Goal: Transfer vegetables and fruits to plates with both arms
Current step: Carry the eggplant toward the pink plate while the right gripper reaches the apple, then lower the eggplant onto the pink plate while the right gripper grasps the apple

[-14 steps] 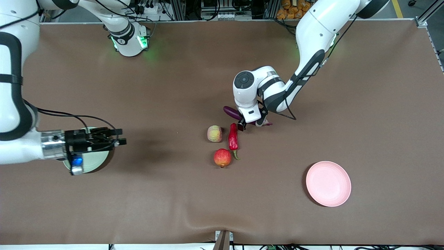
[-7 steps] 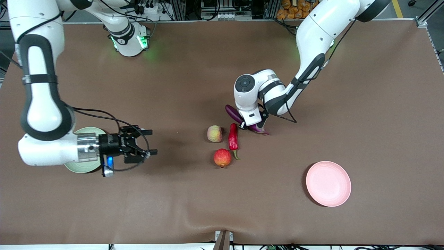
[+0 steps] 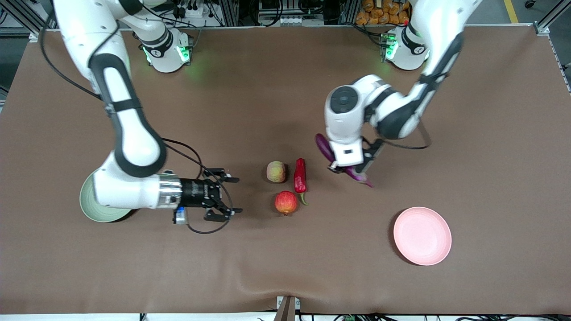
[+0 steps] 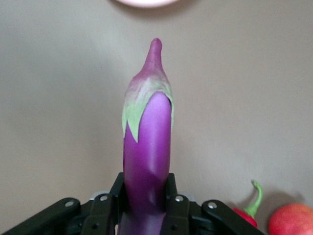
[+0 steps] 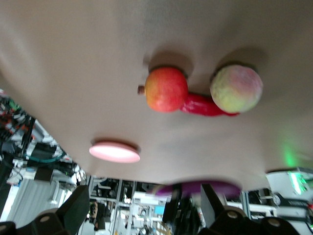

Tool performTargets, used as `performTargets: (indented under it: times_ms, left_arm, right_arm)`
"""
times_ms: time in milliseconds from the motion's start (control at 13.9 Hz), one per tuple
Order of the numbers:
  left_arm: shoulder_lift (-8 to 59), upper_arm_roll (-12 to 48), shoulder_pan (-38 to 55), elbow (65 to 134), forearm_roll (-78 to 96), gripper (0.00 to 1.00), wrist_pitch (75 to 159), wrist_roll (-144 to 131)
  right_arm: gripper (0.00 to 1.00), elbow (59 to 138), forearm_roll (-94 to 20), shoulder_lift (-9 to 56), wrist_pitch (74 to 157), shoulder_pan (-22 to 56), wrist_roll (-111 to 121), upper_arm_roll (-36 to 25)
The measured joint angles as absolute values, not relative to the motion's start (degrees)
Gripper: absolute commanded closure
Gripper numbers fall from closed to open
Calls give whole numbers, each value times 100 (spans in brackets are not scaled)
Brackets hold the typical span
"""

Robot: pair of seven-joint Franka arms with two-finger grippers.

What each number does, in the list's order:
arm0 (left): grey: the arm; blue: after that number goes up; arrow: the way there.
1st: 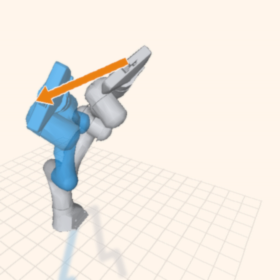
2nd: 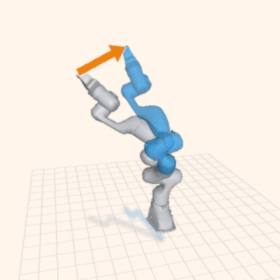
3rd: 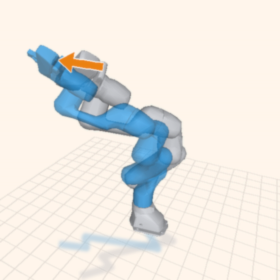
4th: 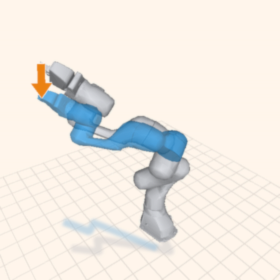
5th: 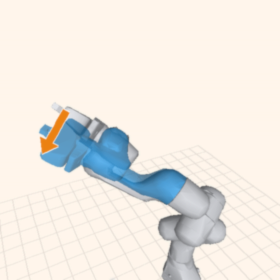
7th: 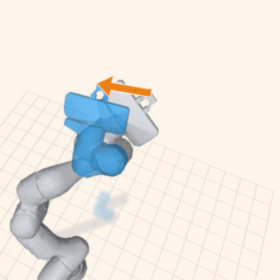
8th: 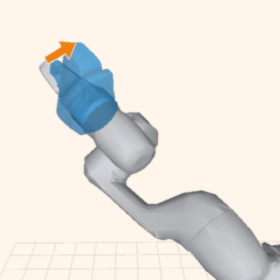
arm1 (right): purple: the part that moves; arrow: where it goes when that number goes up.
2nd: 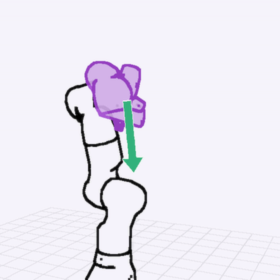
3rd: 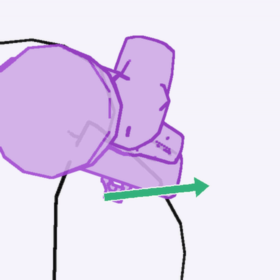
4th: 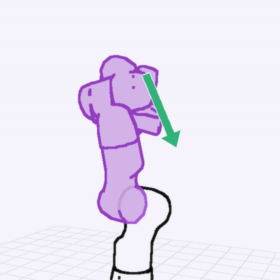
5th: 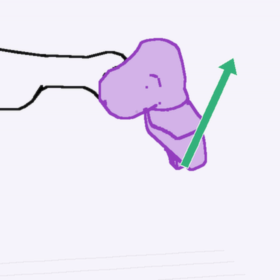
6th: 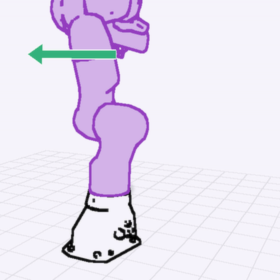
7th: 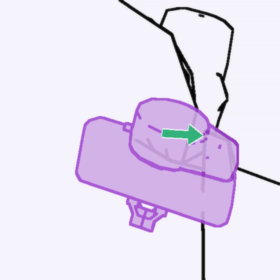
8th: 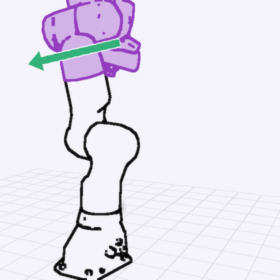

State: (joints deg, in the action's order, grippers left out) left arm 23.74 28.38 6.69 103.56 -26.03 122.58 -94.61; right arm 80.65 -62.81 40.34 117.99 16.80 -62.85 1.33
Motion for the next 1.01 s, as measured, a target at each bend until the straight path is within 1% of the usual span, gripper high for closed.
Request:
performTargets:
  times_ms: [144, 432, 504, 720, 1008]
  left_arm:
    - [2222, 2837, 119, 10375, -2488, 100, 12174, -8477]
    - [2344, 2829, -772, 10383, -2464, 100, 12188, -6977]
    - [2403, 2830, -930, 10342, -2463, 100, 12194, -6693]
    - [2696, 2820, -1316, 10051, -2463, 100, 12204, -5877]
    - [3381, 2814, -1662, 9414, -2463, 100, 12268, -5133]
  right_arm:
    - [0, 8065, -6282, 4303, 12145, 1955, -6280, 141]
    - [0, 8040, -6285, 4818, 13448, 2777, -6273, 149]
    - [0, 7996, -6286, 4924, 13568, 2861, -6264, 144]
    - [0, 7689, -6286, 5228, 13579, 2871, -6203, 107]
    - [0, 7438, -6286, 5455, 13610, 2866, -6015, 85]
